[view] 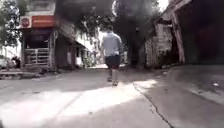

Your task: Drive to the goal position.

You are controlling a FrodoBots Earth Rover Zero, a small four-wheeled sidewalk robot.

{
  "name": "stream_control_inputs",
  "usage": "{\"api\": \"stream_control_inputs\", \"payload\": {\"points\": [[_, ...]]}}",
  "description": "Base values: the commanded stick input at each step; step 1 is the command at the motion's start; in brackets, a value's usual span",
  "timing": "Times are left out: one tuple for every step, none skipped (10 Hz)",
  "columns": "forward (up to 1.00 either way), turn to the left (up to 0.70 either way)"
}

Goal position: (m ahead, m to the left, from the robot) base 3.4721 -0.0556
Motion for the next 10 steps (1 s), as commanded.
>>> {"api": "stream_control_inputs", "payload": {"points": [[1.00,0.00],[1.00,0.00],[1.00,0.00],[1.00,0.00],[1.00,0.00],[1.00,0.00],[1.00,0.00],[1.00,0.00],[1.00,0.00],[1.00,0.00]]}}
